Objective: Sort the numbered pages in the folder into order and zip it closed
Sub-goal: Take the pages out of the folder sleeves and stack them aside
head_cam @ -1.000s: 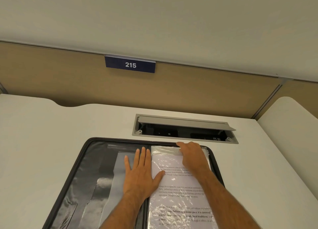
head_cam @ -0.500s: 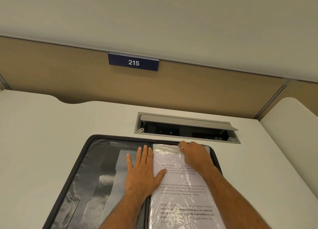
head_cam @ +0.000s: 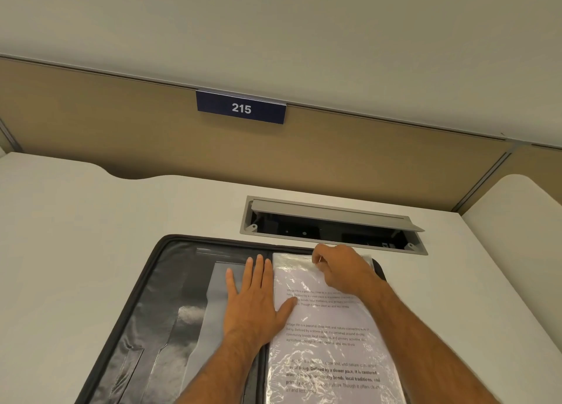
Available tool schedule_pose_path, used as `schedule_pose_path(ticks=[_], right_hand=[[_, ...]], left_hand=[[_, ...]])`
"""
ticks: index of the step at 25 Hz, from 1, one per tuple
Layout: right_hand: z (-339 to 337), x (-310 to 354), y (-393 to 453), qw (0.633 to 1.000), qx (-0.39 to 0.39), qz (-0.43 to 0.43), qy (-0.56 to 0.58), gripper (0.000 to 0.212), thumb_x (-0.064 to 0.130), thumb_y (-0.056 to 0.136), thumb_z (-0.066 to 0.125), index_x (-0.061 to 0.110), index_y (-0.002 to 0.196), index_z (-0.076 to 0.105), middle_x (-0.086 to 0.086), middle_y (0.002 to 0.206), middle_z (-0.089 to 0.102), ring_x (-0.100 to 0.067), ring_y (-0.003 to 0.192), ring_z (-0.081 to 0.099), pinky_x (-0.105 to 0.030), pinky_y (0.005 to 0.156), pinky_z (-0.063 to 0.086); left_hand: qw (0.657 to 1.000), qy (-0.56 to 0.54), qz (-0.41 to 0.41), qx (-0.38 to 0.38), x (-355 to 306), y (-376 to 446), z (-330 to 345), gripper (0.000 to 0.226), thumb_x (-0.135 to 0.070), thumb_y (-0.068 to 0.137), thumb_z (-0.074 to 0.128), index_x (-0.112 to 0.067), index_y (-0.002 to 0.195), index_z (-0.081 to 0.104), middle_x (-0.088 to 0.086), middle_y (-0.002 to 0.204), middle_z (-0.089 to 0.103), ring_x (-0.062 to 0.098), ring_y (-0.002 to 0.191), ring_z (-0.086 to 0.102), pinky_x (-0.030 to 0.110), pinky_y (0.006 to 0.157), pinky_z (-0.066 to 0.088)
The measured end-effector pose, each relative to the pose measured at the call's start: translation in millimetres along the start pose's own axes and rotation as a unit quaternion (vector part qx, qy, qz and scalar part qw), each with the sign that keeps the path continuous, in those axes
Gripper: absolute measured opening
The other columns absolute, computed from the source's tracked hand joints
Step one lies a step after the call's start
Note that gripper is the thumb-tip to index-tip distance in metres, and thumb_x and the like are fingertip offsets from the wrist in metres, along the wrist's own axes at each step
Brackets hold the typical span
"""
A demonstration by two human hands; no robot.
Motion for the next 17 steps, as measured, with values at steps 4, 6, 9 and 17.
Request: schedule_pose_path(ticks=[4, 6, 9, 17], right_hand=[[-8, -9, 11, 0.986, 0.052, 0.068, 0.146, 0.023, 0.015, 0.104, 0.049, 0.018, 0.124, 0.059, -0.007, 0.119, 0.061, -0.016, 0.081, 0.066, -0.022, 0.063, 0.056], [-4, -17, 11, 0.974, 0.094, 0.111, 0.171, 0.02, 0.011, 0.103, 0.049, 0.016, 0.118, 0.063, -0.007, 0.113, 0.062, -0.017, 0.076, 0.066, -0.024, 0.06, 0.058], [4, -21, 14, 0.966, 0.153, 0.138, 0.155, 0.019, 0.005, 0.099, 0.055, 0.014, 0.111, 0.067, -0.006, 0.109, 0.063, -0.019, 0.076, 0.07, -0.023, 0.061, 0.057], [19, -15, 26, 0.969, 0.224, 0.094, 0.039, 0.026, 0.02, 0.085, 0.078, 0.011, 0.108, 0.073, -0.003, 0.111, 0.069, -0.018, 0.101, 0.061, -0.029, 0.084, 0.05]], left_hand=[[1.0, -0.011, 0.004, -0.008, -1, 0, 0, 0.098, -0.085, 0.087, 0.007, -0.018, 0.156, -0.017, 0.002, 0.166, -0.017, 0.025, 0.153, -0.017, 0.06, 0.117, -0.017], [1.0, -0.016, 0.005, -0.011, -1, -1, -2, 0.098, -0.084, 0.087, 0.007, -0.018, 0.157, -0.014, 0.002, 0.166, -0.015, 0.025, 0.153, -0.016, 0.06, 0.118, -0.016], [1.0, -0.005, 0.002, 0.007, -1, -2, -1, 0.097, -0.084, 0.087, 0.005, -0.019, 0.156, -0.018, 0.001, 0.165, -0.02, 0.025, 0.152, -0.019, 0.059, 0.118, -0.018], [1.0, -0.012, 0.003, 0.021, -1, -2, -2, 0.101, -0.087, 0.084, 0.006, -0.02, 0.154, -0.023, 0.001, 0.164, -0.023, 0.023, 0.151, -0.022, 0.06, 0.119, -0.015]])
Point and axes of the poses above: each hand's wrist, its own y-axis towards the middle knuckle, its own z-axis out of the palm, x = y × z, the point moved 10 cm from there along y, towards the middle knuckle
